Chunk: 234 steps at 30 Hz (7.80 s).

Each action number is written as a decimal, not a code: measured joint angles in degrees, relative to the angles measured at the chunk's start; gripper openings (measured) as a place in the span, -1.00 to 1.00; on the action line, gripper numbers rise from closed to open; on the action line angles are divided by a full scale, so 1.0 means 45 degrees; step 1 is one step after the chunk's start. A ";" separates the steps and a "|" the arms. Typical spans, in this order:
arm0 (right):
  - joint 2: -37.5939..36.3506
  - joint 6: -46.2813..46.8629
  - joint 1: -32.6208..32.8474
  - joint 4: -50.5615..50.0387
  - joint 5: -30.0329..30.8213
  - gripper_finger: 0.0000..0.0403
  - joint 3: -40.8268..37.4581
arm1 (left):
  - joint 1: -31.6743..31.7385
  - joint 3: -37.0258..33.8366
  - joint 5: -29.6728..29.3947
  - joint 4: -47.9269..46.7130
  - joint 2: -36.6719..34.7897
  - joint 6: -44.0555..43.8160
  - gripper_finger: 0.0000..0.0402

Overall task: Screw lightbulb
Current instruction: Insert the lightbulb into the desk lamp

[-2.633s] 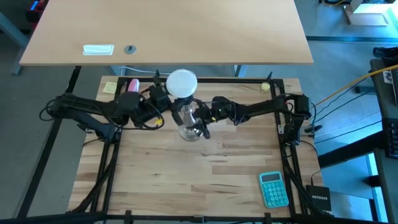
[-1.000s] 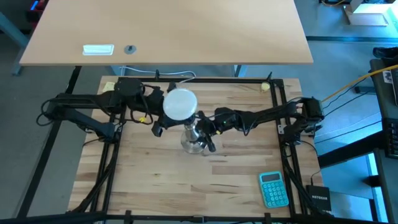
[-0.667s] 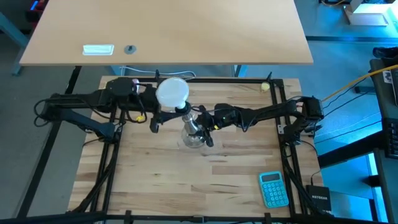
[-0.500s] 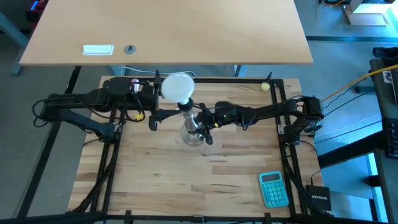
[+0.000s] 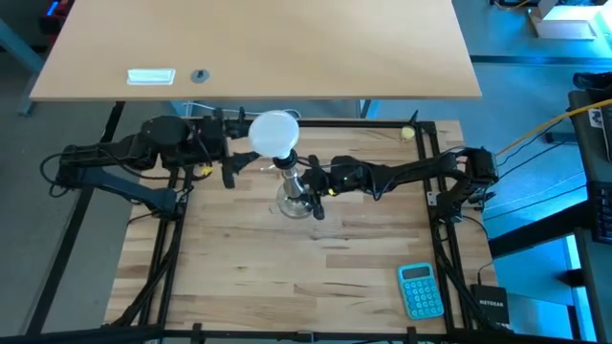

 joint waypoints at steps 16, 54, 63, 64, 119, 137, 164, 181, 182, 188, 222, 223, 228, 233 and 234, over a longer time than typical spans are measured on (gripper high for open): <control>0.1904 0.0238 -0.0264 0.2295 0.1724 -0.20 -0.0029 | -0.2852 0.0022 -0.8028 -0.2553 0.0006 -0.2660 0.25; 0.2852 -0.0718 -0.0510 0.3845 0.3223 -0.20 -0.0034 | -0.3084 0.0005 -1.1399 0.9753 0.4675 0.3323 0.03; 0.2852 -0.0732 -0.0510 0.3846 0.2997 -0.20 -0.0034 | -0.3113 0.0005 -1.0526 0.9363 0.4674 0.4116 -0.36; 0.2852 -0.0721 -0.0509 0.3844 0.2873 -0.20 -0.0034 | -0.3168 0.0005 -1.0510 0.9340 0.4672 0.4143 -0.36; 0.0757 0.0091 0.0419 0.0838 -0.1550 -0.20 0.0444 | -0.0527 0.0000 0.3414 0.4022 0.1743 0.1553 0.38; 0.0499 0.0407 -0.0820 0.0360 0.0658 -0.20 0.0509 | -0.2496 0.0000 -0.7064 0.1994 0.0405 0.1822 0.39; 0.0589 -0.0825 -0.1311 0.0753 0.1324 -0.20 0.0478 | -0.5046 0.0009 -1.2224 0.7865 0.3352 0.2930 0.39; 0.0701 -0.0763 -0.1311 0.0638 0.1888 -0.20 0.0447 | -0.3525 0.0024 -1.1213 1.0530 0.3368 0.4719 0.39; 0.0713 -0.0755 -0.1311 0.0648 0.1907 -0.20 0.0447 | -0.3437 0.0024 -1.1040 1.0567 0.3363 0.4695 0.39; 0.0734 -0.0757 -0.1311 0.0628 0.1982 -0.20 0.0447 | -0.2967 0.0024 -1.0036 1.0833 0.3388 0.4626 0.37; -0.0358 0.0437 -0.0228 -0.0549 -0.6700 -0.20 0.0418 | -0.1718 0.0083 0.1270 0.5815 0.2128 0.1119 -0.27; -0.0358 0.0426 -0.0115 -0.0615 -0.6899 -0.20 0.0413 | -0.1551 0.0083 0.1950 0.5747 0.2163 0.1105 -0.27; -0.0358 0.0321 0.0554 -0.0864 -0.7365 -0.20 0.0408 | -0.0822 0.0073 0.5849 0.5843 0.2512 0.1334 -0.27; -0.0358 0.0153 0.0965 -0.1537 -0.7269 -0.20 0.0408 | -0.0274 0.0039 0.8807 0.5783 0.2645 0.1762 -0.28; -0.0358 0.0098 0.1011 -0.1533 -0.7043 -0.20 0.0408 | -0.0230 0.0039 0.8993 0.5789 0.2649 0.1800 -0.28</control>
